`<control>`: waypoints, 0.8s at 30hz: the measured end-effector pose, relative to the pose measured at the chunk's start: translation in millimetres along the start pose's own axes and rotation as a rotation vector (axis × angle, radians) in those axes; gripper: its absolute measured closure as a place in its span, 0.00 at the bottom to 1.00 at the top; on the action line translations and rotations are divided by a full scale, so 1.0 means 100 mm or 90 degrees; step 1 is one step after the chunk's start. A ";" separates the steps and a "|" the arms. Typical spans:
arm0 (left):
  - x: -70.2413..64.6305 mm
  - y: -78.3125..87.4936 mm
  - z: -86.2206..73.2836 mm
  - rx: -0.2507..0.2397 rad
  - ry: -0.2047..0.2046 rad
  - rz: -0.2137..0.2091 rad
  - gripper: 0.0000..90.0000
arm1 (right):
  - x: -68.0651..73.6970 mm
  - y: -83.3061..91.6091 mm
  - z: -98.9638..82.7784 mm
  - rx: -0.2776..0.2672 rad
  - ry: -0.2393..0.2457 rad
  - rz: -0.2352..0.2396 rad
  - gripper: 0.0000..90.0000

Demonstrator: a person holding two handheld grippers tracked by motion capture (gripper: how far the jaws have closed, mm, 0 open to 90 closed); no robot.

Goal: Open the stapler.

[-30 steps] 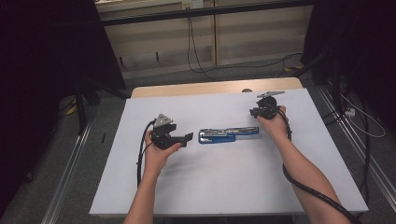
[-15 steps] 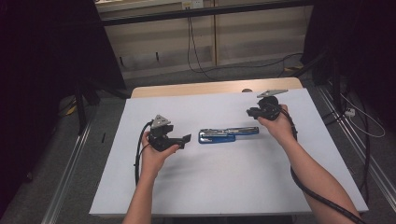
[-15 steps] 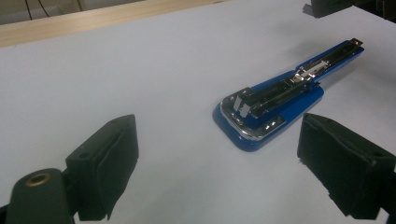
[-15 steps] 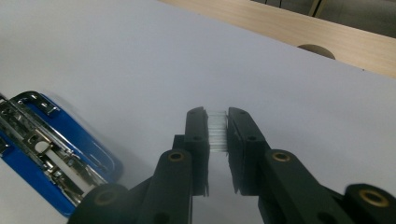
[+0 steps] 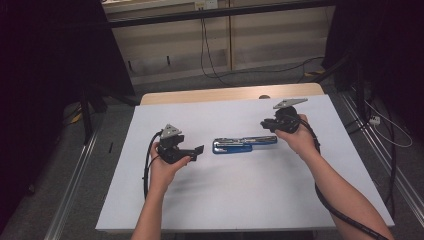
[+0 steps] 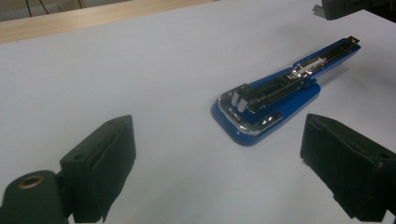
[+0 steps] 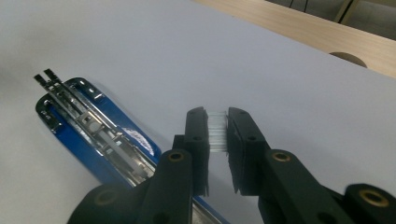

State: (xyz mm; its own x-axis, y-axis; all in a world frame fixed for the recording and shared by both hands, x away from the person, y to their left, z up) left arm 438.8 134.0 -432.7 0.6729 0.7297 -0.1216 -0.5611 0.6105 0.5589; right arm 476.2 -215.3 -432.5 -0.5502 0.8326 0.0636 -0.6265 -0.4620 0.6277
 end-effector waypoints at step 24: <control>0.02 0.02 -0.03 0.003 0.007 0.000 0.12 | 0.29 -0.11 0.08 0.009 0.067 0.080 0.88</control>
State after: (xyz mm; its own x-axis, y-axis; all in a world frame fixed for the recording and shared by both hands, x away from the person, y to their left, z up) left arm 437.8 137.9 -434.7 0.6673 0.7332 -0.1313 -0.5587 0.6093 0.5627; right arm 471.6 -183.6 -431.6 -0.6785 0.7320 0.0613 -0.5417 -0.5549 0.6314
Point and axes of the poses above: each handheld gripper's, and its own axes: y roughly backward along the jaws, z roughly out of its top, x roughly to its left, the point moved 3 cm from there along -y, roughly forward along the jaws, and after that the axes turned 1 degree about x, right-handed, at the moved point
